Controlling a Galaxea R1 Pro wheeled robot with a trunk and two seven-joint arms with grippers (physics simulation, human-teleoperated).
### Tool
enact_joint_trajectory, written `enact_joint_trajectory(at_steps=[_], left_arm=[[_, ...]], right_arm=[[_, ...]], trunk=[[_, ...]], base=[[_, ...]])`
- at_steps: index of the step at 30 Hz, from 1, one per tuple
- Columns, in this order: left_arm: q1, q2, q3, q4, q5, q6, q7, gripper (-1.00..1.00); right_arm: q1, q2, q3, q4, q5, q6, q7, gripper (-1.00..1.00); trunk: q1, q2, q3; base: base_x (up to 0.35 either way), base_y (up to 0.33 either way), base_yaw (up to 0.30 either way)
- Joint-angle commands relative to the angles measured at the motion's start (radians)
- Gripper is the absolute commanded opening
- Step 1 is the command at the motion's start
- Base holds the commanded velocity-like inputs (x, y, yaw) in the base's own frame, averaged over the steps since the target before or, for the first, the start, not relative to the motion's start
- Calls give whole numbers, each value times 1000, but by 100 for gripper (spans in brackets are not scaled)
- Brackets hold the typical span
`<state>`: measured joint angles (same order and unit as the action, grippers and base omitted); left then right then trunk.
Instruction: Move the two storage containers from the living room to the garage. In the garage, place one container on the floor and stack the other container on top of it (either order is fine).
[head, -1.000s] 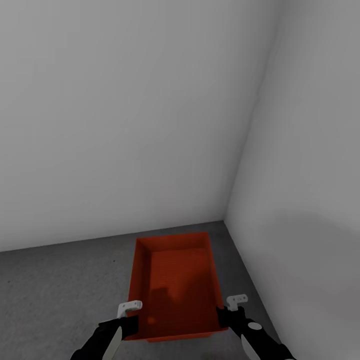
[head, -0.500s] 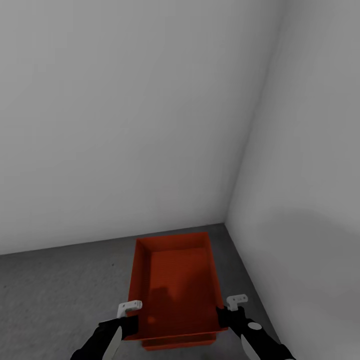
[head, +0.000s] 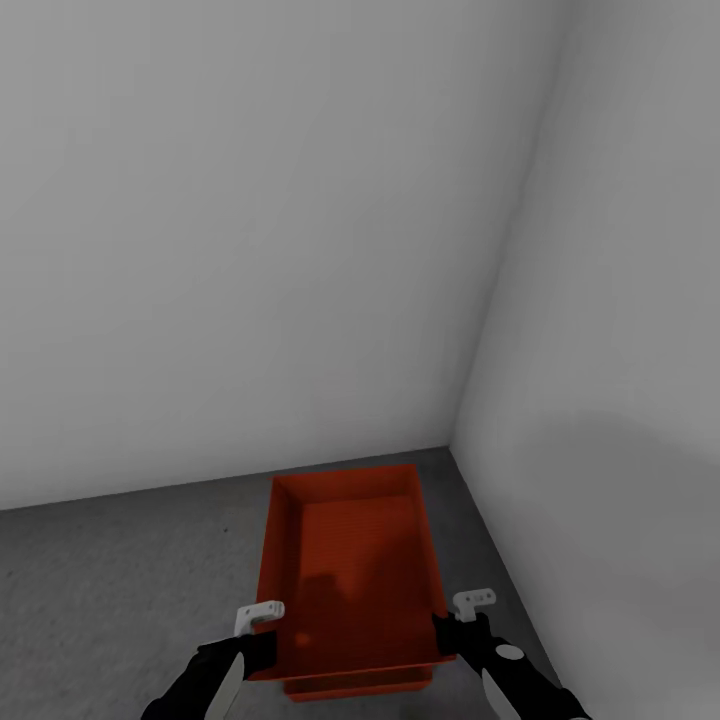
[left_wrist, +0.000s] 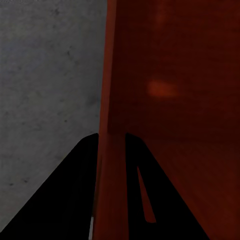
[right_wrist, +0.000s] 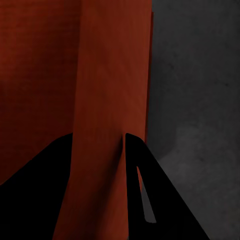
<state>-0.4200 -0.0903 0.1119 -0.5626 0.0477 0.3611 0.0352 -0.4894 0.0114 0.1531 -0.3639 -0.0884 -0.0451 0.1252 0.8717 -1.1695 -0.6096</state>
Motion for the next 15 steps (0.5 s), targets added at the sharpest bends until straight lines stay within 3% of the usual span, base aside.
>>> enact_joint_trajectory(at_steps=[1,15], left_arm=[[-1,14,6,-34,-23,-31,28,-100],[-1,14,6,-34,-23,-31,28,-100]], right_arm=[[0,-1,30,3,-11,-4,31,-100],[0,-1,29,3,-13,-4,31,-100]], trunk=[[0,-1,-1],[0,-1,-1]], base=[[0,0,0],[0,0,0]])
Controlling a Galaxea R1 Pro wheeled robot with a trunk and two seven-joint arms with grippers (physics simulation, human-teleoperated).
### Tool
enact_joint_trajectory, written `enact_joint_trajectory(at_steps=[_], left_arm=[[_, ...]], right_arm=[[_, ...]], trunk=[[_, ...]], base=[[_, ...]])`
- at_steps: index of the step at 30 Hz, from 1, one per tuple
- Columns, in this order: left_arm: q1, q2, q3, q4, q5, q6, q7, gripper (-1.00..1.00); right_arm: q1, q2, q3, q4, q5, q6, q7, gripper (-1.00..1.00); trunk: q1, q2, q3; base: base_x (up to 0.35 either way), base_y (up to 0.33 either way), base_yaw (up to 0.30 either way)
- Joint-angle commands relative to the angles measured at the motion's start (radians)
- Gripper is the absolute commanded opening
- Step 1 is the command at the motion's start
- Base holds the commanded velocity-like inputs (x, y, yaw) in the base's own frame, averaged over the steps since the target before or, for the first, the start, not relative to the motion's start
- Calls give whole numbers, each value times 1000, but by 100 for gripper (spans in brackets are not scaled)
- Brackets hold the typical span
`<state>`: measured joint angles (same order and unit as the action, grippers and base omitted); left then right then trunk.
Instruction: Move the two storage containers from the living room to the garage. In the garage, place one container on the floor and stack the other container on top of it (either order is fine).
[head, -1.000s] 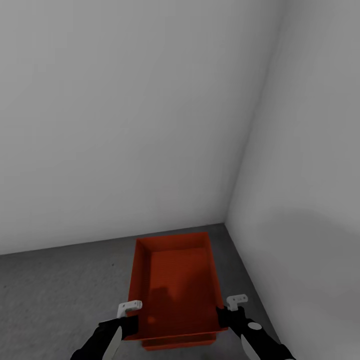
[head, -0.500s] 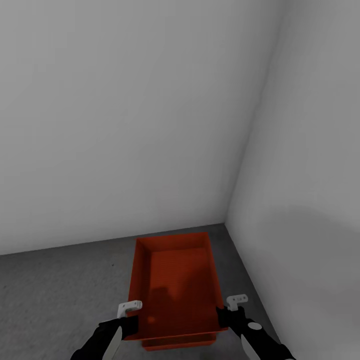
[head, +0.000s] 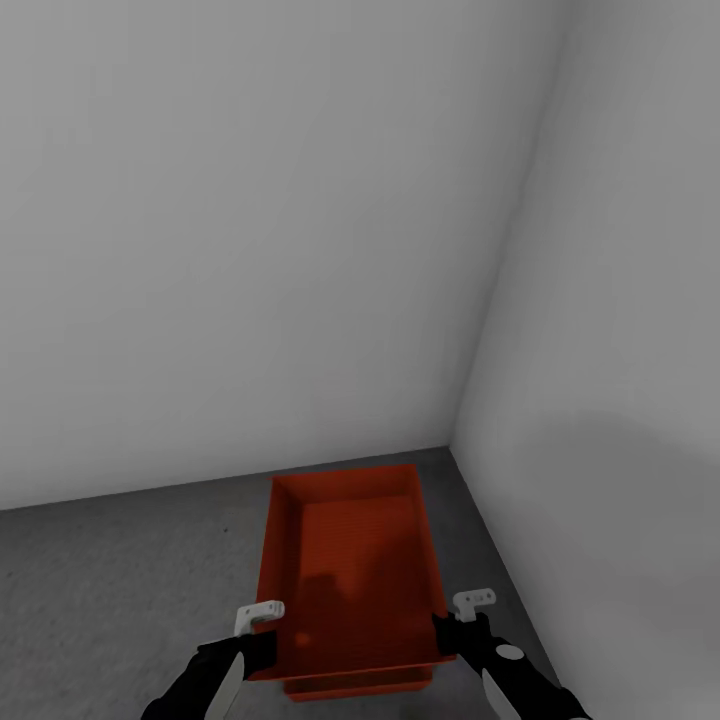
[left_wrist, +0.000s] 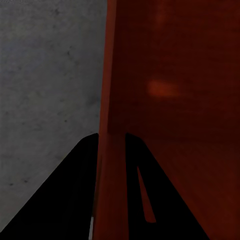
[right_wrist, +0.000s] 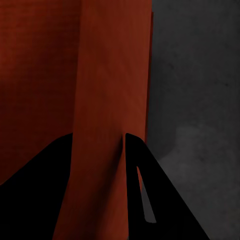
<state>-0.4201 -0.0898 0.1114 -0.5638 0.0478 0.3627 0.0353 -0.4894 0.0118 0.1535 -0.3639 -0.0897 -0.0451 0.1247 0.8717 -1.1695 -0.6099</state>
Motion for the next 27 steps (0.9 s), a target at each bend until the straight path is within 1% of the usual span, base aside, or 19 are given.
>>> enact_joint_trajectory(at_steps=[1,27], left_arm=[[0,13,7,-33,-23,-33,28,-100],[0,13,7,-33,-26,-33,28,-100]], right_arm=[[0,-2,29,3,-12,-4,32,-100],[0,-2,29,3,-10,-4,32,-100]], trunk=[[0,-1,-1],[0,-1,-41]], base=[[0,0,0],[0,0,0]])
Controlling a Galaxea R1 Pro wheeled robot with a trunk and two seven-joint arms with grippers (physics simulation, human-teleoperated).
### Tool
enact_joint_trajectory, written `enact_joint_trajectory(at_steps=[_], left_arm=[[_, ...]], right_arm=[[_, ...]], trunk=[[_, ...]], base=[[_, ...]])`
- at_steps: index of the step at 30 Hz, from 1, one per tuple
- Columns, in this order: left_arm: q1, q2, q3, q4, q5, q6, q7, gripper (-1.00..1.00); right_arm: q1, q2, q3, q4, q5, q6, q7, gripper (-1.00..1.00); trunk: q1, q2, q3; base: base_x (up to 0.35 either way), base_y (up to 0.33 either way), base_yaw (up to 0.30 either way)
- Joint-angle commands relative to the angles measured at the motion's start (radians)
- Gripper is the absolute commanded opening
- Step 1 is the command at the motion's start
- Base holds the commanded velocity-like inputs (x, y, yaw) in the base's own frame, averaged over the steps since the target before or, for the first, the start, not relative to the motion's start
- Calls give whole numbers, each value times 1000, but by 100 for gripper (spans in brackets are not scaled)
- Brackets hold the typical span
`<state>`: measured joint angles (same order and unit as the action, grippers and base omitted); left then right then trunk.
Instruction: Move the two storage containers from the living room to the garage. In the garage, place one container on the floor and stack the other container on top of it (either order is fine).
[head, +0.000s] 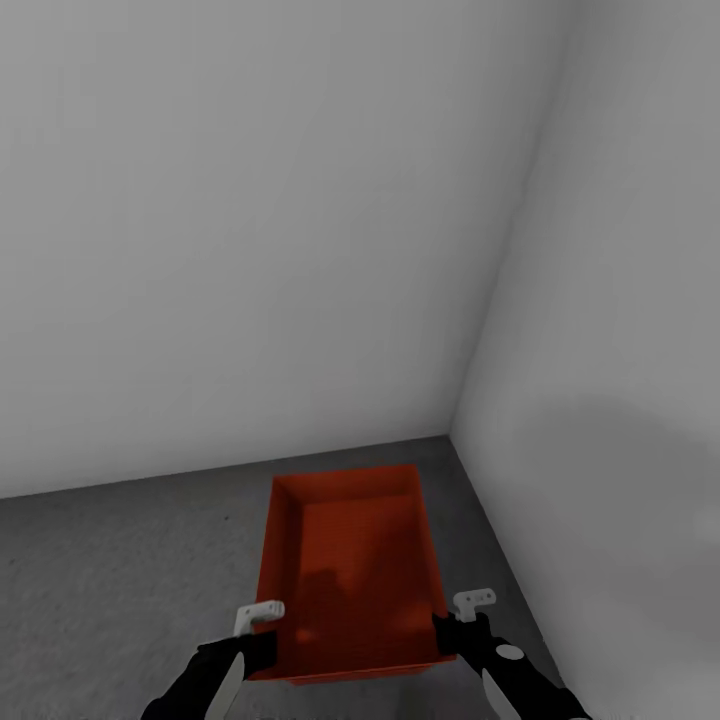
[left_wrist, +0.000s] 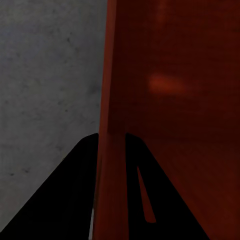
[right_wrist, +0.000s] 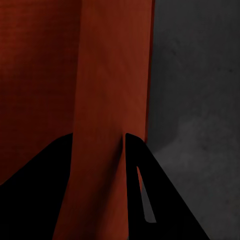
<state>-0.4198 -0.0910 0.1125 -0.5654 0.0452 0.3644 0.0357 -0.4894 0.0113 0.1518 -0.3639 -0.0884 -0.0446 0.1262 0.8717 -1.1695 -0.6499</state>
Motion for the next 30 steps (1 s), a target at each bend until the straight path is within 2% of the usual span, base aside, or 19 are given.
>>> enact_joint_trajectory(at_steps=[1,30], left_arm=[[-1,14,6,-31,-24,-35,27,-100],[-1,14,6,-31,-24,-35,27,-100]], right_arm=[[0,-1,31,3,-11,-4,30,-100],[0,-1,31,3,-13,-4,30,-100]], trunk=[[0,-1,-3],[0,-1,-8]], base=[[0,0,0],[0,0,0]])
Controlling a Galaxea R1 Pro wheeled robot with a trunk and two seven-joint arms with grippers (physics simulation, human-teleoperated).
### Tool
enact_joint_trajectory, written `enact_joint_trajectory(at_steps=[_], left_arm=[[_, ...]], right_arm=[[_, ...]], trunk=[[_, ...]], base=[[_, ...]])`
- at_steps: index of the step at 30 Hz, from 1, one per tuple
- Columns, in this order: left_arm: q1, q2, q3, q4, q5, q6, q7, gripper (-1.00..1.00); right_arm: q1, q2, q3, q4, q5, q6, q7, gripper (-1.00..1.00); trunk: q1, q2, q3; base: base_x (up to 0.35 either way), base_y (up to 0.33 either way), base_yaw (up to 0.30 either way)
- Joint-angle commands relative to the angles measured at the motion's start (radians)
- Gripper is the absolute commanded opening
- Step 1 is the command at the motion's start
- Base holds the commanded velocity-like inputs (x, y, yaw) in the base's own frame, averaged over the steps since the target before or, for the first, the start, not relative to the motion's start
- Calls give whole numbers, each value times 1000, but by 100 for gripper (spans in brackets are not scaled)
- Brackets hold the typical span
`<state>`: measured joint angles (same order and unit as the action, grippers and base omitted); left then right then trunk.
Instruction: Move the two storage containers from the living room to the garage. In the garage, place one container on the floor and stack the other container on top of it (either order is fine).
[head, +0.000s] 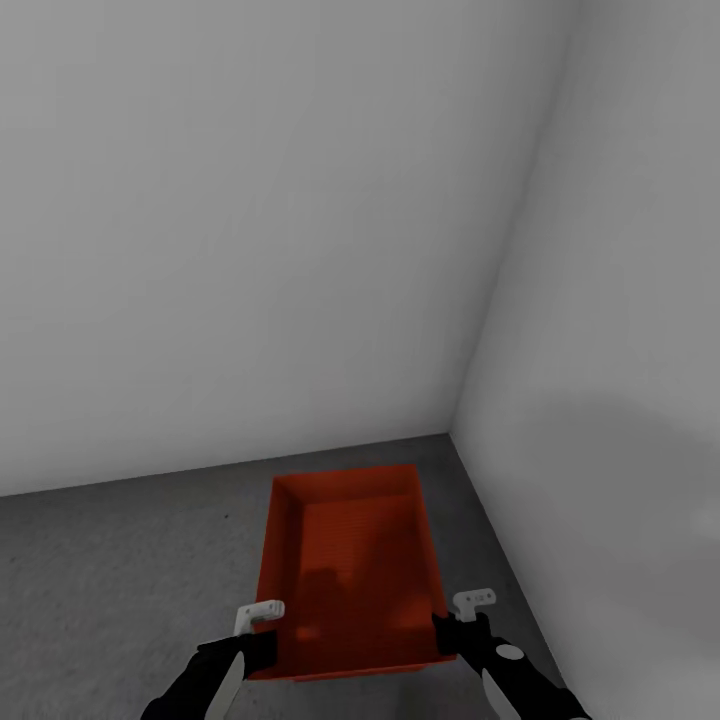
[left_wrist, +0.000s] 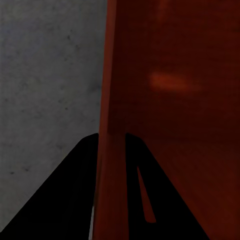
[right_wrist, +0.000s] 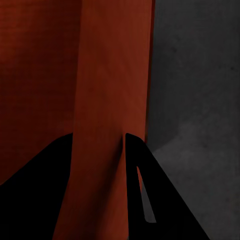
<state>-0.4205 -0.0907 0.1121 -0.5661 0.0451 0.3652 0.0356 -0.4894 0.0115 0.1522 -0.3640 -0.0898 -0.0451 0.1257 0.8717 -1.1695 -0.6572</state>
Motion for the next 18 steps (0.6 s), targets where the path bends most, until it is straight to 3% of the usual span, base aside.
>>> enact_joint_trajectory(at_steps=[1,14,18], left_arm=[[-1,13,6,-31,-24,-35,27,-100],[0,15,6,-31,-24,-35,27,-100],[0,14,6,-31,-24,-35,27,-100]], right_arm=[[0,-2,30,4,-11,-4,31,-100],[0,-2,30,4,-11,-4,31,-100],[0,-2,31,4,-11,-4,31,-100]], trunk=[[0,-1,-1],[0,-1,-1],[0,-1,-1]], base=[[0,0,0],[0,0,0],[0,0,-110]])
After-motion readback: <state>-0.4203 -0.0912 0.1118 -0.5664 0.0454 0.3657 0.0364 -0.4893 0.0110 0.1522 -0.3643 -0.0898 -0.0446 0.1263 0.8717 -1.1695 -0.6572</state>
